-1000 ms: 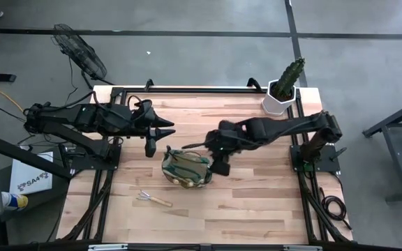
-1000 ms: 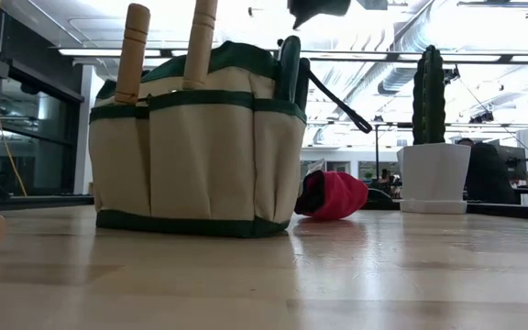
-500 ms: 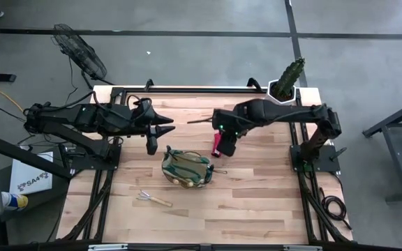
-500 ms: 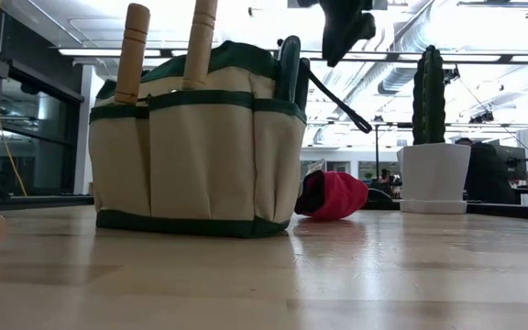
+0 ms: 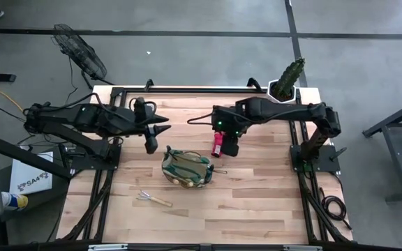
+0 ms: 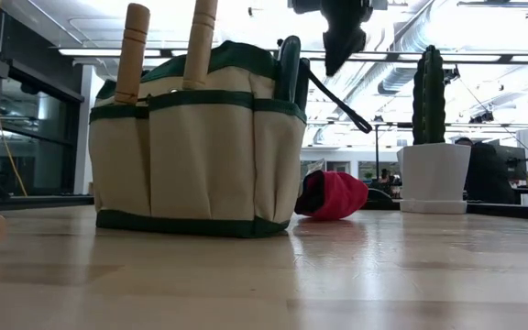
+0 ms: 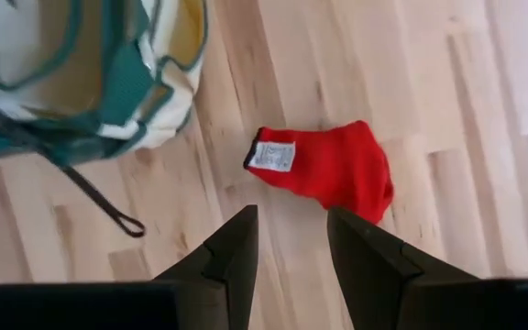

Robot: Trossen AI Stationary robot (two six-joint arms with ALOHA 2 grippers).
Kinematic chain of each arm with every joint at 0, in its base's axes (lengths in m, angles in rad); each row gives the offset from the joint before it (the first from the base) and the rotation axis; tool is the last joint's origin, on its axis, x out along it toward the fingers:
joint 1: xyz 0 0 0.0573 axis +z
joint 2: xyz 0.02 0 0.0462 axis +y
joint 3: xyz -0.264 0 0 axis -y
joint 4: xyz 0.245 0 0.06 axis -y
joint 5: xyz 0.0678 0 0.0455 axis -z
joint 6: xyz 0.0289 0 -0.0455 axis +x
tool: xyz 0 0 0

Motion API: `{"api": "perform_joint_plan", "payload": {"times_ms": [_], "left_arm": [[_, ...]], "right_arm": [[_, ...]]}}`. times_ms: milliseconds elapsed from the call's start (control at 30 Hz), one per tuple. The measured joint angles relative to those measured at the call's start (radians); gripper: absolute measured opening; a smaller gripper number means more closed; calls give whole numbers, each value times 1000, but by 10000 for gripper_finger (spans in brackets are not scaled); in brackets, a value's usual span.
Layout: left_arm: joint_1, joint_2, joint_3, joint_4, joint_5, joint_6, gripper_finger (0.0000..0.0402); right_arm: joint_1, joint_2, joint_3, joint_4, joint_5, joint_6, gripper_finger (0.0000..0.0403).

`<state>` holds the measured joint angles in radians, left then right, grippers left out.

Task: Pick & Place Garden tools in Gardening bag
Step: Put the red gloves into the gardening bag

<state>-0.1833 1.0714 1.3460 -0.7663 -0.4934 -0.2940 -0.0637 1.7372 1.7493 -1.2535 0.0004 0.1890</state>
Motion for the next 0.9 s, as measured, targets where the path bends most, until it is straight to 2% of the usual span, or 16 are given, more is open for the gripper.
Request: {"api": "perform_joint_plan", "payload": {"times_ms": [233,400,533,733,900], "left_arm": [[0,-29,0,-28,-5,86,111],[1,-74,0,-77,-13,111,111],[1,-121,-21,-89,-30,114,111],[1,-191,-94,-80,-32,105,111],[0,-238,-162,-34,13,98,111]], "right_arm": [[-41,-2,-168,96,-64,-56,125],[-57,-2,-227,129,-80,-147,125],[-57,-2,-247,176,-67,-286,125],[-57,-2,-289,223,11,-606,125],[-68,-2,-346,292,13,-664,130]]}}
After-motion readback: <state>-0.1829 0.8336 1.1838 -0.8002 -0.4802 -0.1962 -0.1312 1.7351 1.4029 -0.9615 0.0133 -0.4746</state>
